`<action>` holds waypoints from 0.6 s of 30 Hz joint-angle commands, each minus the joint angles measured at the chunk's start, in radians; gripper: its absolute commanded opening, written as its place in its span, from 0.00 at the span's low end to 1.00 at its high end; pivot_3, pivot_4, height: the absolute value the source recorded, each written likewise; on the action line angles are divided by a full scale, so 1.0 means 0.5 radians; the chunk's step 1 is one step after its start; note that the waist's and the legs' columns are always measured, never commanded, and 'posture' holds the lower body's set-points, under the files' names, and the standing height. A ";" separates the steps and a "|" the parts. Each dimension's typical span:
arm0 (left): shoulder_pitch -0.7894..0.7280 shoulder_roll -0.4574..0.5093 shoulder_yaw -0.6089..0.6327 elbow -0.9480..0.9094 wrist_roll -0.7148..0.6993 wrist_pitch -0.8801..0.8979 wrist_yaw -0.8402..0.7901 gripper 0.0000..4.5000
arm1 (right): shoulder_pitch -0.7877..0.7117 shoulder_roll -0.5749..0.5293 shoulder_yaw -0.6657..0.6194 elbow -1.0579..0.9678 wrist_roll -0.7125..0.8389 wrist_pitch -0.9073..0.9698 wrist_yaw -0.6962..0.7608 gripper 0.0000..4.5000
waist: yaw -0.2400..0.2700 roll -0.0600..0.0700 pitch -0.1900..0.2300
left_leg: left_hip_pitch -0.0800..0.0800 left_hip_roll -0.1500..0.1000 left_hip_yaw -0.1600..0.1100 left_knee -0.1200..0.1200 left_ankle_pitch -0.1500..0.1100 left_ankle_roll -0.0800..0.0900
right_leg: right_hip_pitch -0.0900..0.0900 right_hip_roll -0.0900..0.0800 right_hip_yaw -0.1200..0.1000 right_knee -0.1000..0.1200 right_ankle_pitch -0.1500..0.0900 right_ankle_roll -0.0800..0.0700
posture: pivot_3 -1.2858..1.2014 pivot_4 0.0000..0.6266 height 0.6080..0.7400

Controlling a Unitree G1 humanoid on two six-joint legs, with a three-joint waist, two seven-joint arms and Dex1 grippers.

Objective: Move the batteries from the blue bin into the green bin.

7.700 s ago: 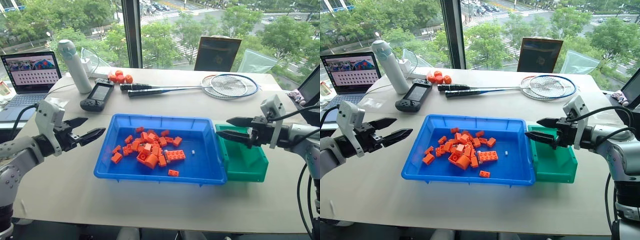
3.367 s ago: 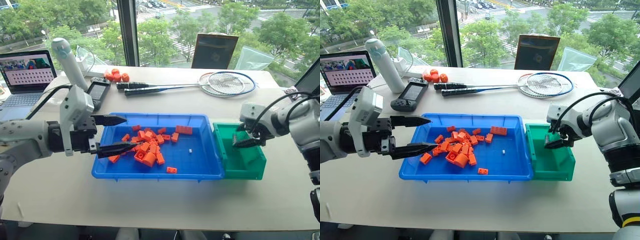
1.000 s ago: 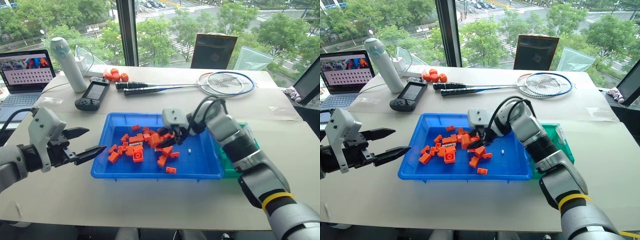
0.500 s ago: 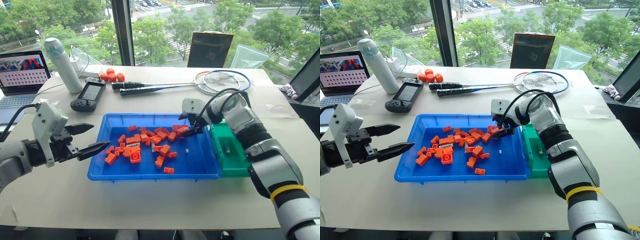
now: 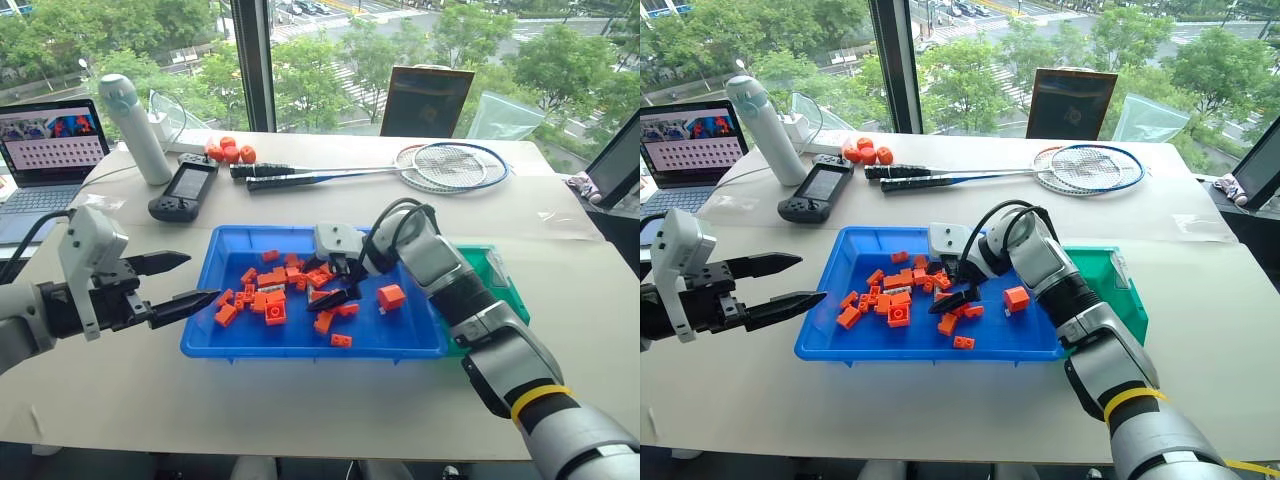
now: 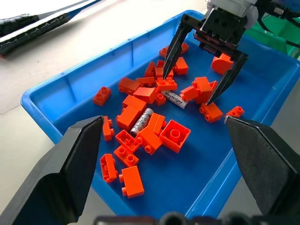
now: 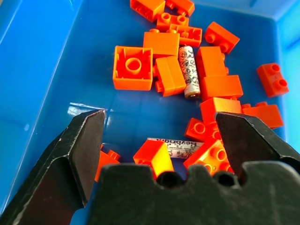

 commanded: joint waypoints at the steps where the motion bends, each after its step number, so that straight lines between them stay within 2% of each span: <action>1: -0.060 0.000 0.105 -0.008 -0.168 0.031 0.035 1.00 | -0.136 0.028 0.000 0.220 -0.098 -0.176 -0.125 0.97 | -0.004 0.000 0.000 | 0.000 0.000 0.000 0.000 0.000 0.000 | 0.000 0.000 0.000 0.000 0.000 0.000 | 0.52 0.24 0.76; 5: -0.136 0.018 0.138 0.026 -0.273 0.054 0.084 1.00 | -0.215 0.072 0.015 0.438 -0.152 -0.325 -0.161 0.97 | -0.005 0.000 0.000 | -0.001 0.000 0.000 -0.001 0.000 0.000 | 0.000 0.000 0.000 -0.001 0.000 0.000 | 0.52 0.24 0.76; 14: -0.078 0.041 0.157 -0.010 -0.301 0.056 0.108 1.00 | -0.281 0.118 0.013 0.722 -0.234 -0.506 -0.182 0.97 | -0.009 0.000 0.000 | 0.000 0.000 0.000 -0.001 0.000 0.000 | 0.000 0.000 0.000 0.000 0.000 0.000 | 0.52 0.24 0.76; 17: -0.082 0.044 0.145 -0.008 -0.300 0.044 0.119 1.00 | -0.279 0.114 0.021 0.766 -0.263 -0.540 -0.186 0.81 | -0.009 0.000 0.000 | 0.000 0.000 0.000 -0.001 0.000 0.000 | 0.000 0.000 0.000 0.000 0.000 0.000 | 0.52 0.24 0.76; 18: -0.083 0.046 0.140 -0.004 -0.295 0.039 0.119 1.00 | -0.280 0.114 0.018 0.775 -0.266 -0.545 -0.183 0.73 | -0.008 0.000 0.000 | 0.000 0.000 0.000 -0.001 0.000 0.000 | 0.000 0.000 0.000 0.000 0.000 0.000 | 0.52 0.24 0.76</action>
